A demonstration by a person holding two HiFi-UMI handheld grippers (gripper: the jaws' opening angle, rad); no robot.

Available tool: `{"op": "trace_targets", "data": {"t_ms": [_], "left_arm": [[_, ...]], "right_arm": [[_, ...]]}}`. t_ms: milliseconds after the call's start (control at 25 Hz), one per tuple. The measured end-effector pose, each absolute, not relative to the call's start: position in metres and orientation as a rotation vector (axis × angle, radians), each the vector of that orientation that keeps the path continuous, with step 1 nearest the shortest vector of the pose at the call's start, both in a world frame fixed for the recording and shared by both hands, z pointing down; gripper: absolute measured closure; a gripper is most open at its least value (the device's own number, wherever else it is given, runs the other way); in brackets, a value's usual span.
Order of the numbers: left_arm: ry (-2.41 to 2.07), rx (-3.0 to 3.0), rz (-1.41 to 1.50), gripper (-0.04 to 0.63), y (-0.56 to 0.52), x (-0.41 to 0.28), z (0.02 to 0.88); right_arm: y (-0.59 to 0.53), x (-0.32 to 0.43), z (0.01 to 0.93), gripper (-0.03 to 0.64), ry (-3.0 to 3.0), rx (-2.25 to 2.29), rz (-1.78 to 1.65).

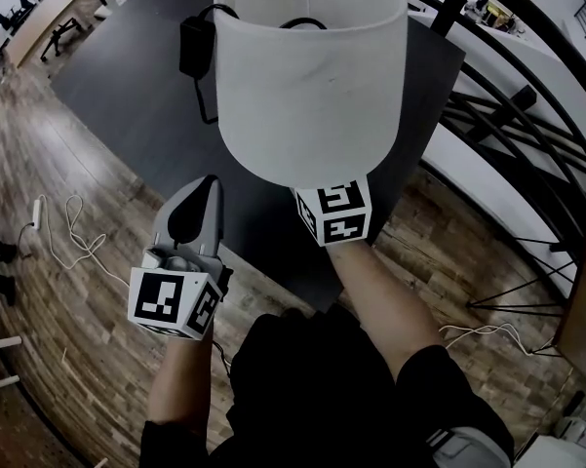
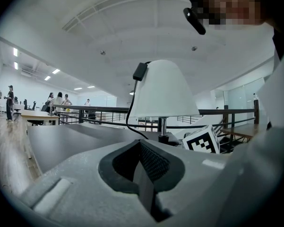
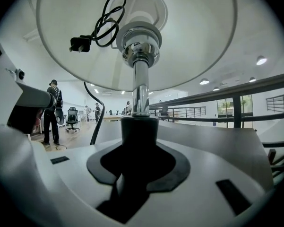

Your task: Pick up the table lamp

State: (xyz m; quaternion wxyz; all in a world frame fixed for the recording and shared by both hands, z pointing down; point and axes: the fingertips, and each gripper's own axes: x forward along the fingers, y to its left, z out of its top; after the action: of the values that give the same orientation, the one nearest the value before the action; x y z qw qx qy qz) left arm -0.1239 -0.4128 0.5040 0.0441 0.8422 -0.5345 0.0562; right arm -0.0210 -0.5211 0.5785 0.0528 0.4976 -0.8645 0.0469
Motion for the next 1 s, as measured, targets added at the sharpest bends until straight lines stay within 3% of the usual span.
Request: {"op": "trace_targets", "data": {"t_ms": [440,1000], "left_arm": [[-1.608,2.535,0.179,0.591,-0.412,-0.125,0.498],[-1.648,2.504,0.149,0.591,-0.395,-0.12,0.412]], "right_arm": [[-0.516,-0.018,0.563,0.489,-2.581,1.514,0.176],[-0.481,-0.002,0.487,0.489,-2.542,1.478,0.253]]}}
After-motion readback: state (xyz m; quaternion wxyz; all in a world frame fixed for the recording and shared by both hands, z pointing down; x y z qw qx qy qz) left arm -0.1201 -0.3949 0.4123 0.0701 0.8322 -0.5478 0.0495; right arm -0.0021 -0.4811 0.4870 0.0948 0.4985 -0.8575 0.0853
